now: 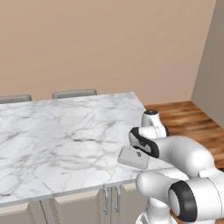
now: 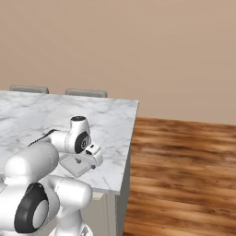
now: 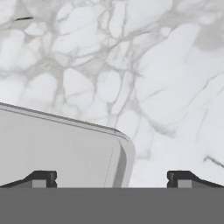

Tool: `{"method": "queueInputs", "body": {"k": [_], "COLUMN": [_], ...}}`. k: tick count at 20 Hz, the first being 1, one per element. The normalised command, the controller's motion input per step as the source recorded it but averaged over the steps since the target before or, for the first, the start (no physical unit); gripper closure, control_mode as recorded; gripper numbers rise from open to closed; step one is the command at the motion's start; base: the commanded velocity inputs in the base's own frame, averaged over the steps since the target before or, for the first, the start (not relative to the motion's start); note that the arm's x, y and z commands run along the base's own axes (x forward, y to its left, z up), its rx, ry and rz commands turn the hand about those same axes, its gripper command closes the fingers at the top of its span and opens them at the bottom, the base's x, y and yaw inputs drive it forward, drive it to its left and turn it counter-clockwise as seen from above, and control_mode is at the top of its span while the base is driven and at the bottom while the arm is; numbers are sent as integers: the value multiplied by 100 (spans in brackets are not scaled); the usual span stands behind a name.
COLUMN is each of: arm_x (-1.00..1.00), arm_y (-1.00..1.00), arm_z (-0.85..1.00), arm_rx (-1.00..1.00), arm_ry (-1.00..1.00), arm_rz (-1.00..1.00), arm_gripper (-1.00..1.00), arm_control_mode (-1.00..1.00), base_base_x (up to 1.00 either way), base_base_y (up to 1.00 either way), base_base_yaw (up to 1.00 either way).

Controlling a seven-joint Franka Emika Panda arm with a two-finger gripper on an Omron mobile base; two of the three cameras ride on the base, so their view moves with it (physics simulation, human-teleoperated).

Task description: Pick the bowl and tupperware and place them in the sink. Then turn on the water.

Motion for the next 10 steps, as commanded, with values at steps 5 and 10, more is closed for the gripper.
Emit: {"method": "queueInputs", "body": {"k": [5, 10], "arm_x": [0, 0], "arm_y": [0, 0], "arm_z": [-17, -15], "arm_rx": [0, 0], "arm_ry": [0, 0], "arm_rz": [0, 0], "arm_gripper": [-100, -100], "arm_control_mode": [-100, -100], "base_base_x": [0, 0], "base_base_y": [0, 0], "base_base_yaw": [0, 0]}}
